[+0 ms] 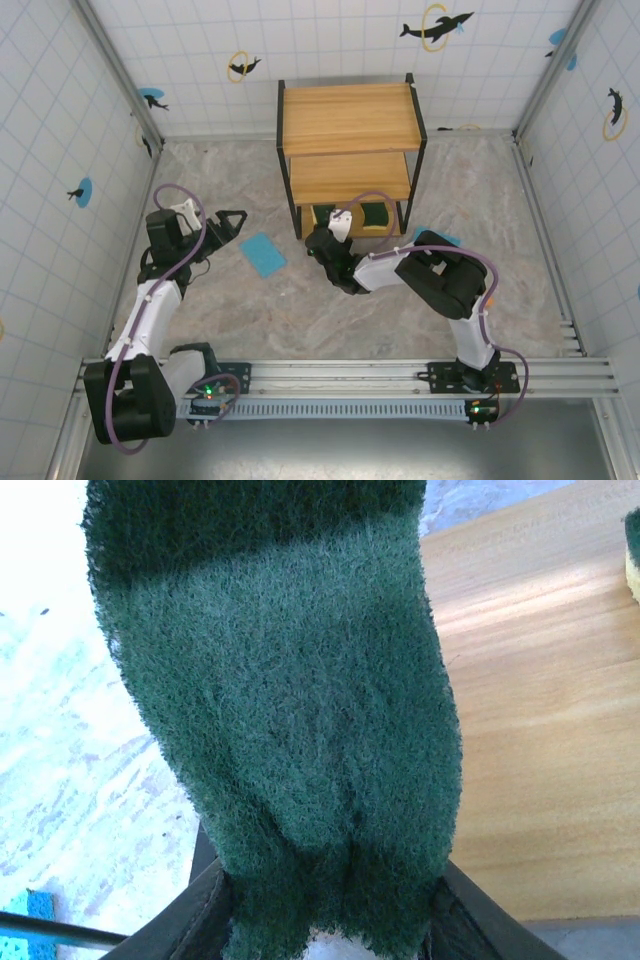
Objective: Place and organize the cleaning sponges onto the shelf
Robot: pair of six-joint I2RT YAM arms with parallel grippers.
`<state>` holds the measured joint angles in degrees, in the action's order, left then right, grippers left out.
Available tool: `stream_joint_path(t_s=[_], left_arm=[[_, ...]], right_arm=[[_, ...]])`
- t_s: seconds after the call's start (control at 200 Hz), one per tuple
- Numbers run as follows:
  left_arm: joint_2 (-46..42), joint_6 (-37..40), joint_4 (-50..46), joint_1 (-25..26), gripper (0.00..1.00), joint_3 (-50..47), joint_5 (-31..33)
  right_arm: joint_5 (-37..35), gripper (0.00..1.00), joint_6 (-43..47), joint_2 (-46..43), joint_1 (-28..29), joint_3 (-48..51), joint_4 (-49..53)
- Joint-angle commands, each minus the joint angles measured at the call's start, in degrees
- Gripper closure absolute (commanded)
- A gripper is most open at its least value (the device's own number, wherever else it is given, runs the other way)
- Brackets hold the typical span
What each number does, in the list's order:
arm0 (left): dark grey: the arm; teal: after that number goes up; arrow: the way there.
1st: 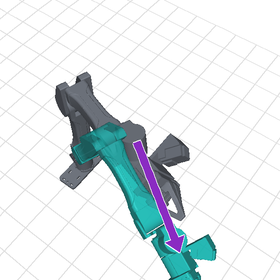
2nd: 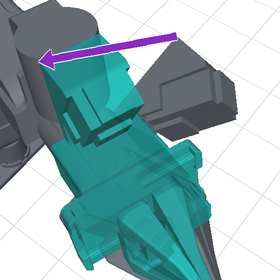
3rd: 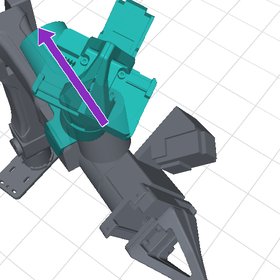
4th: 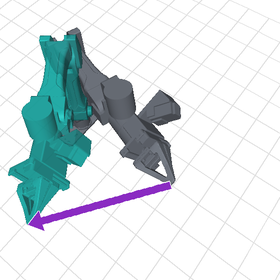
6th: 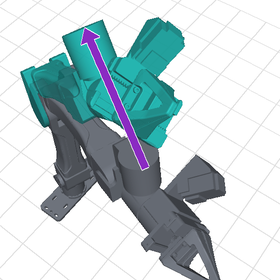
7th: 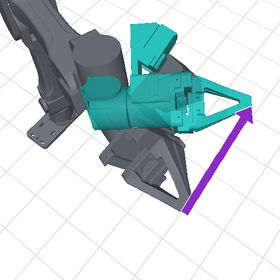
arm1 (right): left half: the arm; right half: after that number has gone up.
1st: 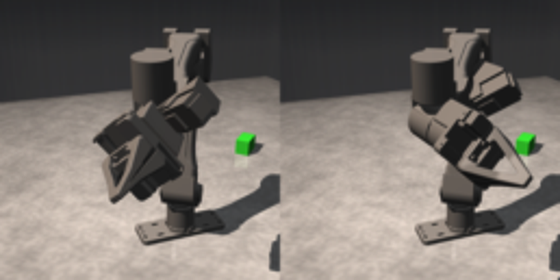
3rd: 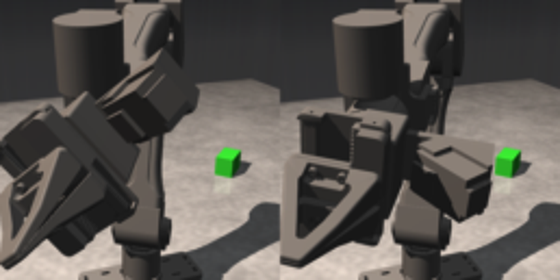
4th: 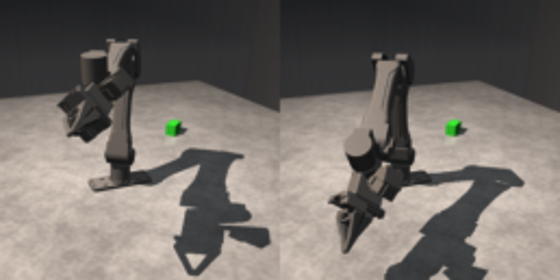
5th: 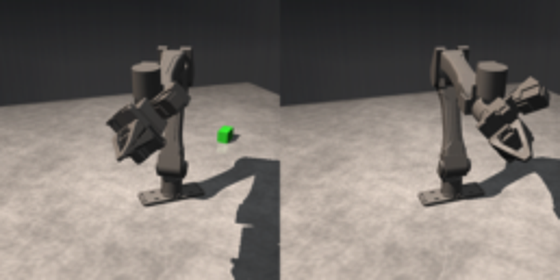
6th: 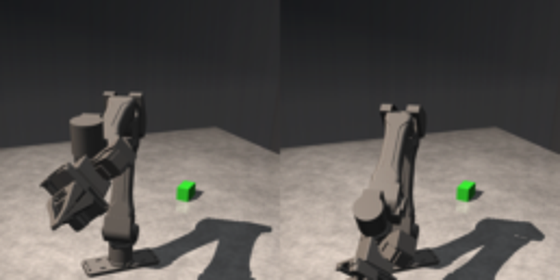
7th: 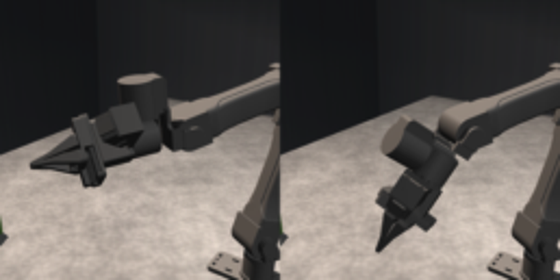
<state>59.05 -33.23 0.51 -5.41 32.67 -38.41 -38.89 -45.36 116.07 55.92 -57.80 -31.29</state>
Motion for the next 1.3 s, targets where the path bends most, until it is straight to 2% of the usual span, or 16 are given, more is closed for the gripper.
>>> stream_joint_path(t_s=[0.0, 0.576, 1.297], left_arm=[[0.37, 0.41, 0.37, -0.23, 0.02, -0.14, -1.01], [0.74, 0.23, 0.71, -0.30, 0.02, -0.21, -1.13], [0.89, 0.17, 0.99, -0.26, 0.02, -0.41, -1.21]], right_arm=[[-2.24, 0.56, 0.34, 1.27, -0.56, 1.02, -3.54], [-2.48, 0.56, 2.99, 3.72, -1.34, -1.68, -0.89], [-2.01, 0.57, 1.34, 4.91, -1.93, -3.70, 0.22]])
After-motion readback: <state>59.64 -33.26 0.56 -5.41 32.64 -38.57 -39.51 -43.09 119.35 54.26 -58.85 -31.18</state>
